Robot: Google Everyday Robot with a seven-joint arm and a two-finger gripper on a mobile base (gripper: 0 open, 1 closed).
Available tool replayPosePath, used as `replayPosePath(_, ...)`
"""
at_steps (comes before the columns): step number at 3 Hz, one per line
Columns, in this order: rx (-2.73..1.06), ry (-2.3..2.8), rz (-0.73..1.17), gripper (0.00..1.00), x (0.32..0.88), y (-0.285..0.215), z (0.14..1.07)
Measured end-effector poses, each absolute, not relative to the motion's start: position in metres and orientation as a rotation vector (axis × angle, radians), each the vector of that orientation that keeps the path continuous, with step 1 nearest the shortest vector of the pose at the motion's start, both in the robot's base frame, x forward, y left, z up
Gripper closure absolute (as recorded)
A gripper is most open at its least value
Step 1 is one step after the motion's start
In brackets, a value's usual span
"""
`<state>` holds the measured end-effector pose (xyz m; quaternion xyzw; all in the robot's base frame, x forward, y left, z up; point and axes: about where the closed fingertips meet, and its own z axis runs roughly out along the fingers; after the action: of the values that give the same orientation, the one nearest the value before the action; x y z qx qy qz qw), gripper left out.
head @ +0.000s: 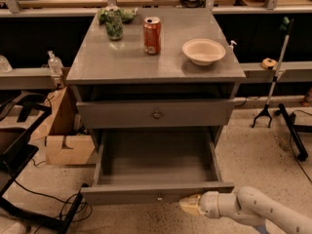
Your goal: Close middle drawer
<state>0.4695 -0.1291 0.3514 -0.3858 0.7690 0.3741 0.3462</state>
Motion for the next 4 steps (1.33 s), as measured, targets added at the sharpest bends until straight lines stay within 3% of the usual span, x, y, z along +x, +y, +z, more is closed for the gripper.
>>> replayPosePath(3, -1.013, 1.982, 0.963, 1.00, 0.493, -0.130, 0.353)
replayPosePath(4, -1.042, 1.977, 0.957, 1.00, 0.529, -0.125, 0.357)
